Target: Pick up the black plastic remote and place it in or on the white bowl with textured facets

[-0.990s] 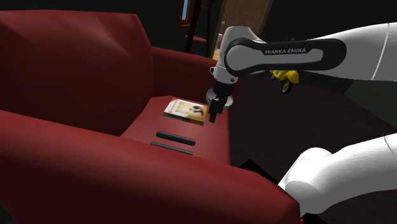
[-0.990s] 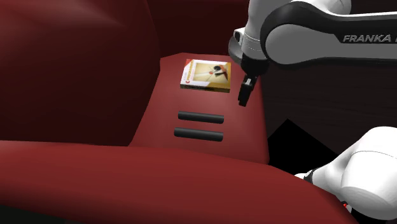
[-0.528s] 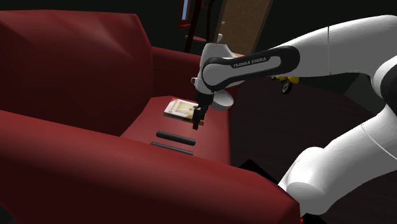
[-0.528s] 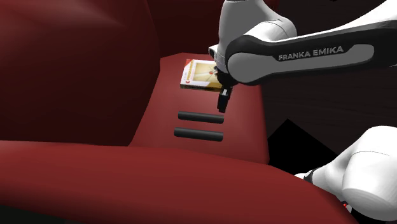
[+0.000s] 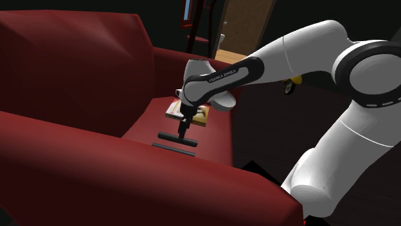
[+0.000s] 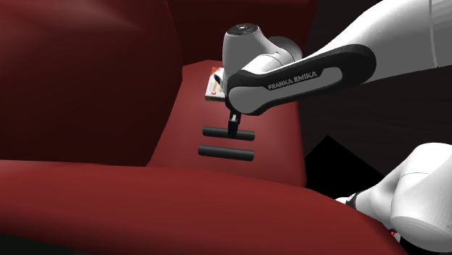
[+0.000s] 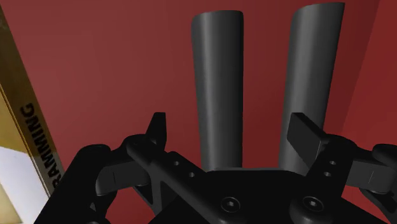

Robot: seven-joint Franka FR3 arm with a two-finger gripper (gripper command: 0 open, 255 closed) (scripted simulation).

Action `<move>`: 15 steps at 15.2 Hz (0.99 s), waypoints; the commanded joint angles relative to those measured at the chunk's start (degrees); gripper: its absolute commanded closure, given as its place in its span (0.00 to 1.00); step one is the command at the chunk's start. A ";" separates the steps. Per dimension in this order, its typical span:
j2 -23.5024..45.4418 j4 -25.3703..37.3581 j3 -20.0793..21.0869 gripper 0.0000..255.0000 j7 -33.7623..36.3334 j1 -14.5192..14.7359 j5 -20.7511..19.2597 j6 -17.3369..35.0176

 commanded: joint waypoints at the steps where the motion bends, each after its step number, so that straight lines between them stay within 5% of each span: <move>1: 1.46 -0.27 0.14 0.00 -0.13 0.13 0.02 1.82; 14: 3.67 -1.62 0.27 0.00 -0.09 0.28 0.02 5.39; 15: 3.67 -1.62 0.27 1.00 -0.09 0.28 0.02 5.39</move>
